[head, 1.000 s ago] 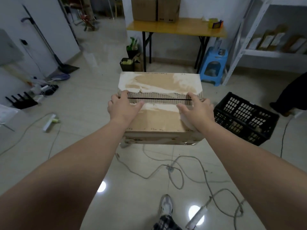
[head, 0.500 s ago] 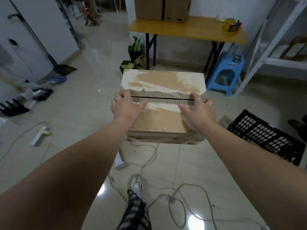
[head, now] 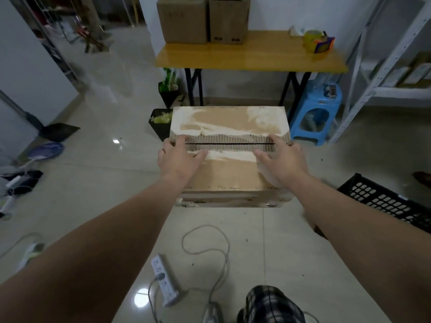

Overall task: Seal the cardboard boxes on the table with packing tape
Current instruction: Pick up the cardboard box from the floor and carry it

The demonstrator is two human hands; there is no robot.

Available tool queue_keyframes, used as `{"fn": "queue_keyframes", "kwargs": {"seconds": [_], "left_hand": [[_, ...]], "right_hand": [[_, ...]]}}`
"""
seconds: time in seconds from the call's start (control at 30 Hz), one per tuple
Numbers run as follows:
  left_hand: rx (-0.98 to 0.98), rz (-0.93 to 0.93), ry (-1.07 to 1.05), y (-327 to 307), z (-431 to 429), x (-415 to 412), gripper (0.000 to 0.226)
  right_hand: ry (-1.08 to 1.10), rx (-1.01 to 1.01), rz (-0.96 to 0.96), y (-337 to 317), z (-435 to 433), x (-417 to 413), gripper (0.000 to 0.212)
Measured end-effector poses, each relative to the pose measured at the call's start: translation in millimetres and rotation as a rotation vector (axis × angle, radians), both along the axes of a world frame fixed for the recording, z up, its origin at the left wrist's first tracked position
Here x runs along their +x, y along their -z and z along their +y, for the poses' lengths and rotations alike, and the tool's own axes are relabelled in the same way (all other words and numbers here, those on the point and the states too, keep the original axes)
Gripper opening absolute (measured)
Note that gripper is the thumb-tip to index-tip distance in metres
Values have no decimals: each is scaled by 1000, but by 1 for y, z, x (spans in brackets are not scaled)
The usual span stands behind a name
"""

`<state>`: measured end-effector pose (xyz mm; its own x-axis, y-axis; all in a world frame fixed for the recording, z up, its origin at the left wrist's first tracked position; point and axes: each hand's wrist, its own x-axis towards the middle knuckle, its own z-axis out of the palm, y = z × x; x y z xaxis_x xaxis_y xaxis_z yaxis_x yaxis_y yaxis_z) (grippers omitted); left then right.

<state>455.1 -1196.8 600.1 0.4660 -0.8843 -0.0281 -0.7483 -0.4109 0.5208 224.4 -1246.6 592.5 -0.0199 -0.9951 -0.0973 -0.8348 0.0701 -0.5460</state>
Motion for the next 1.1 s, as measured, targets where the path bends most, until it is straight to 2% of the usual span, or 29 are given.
{"fn": "queue_keyframes", "kwargs": {"seconds": [0.43,0.77,1.1], "left_hand": [[-69,-1,5,-10,-277,-33,69],[-150,-24,-14,-18,-437,-33,64],[-158,17,19,-28,-626,-8,61]], "right_hand": [[-7,-35,17,-24,-242,-40,68],[-23,-66,24,-32,-401,-43,68],[114,-171,51,-38,-597,-4,44]]}}
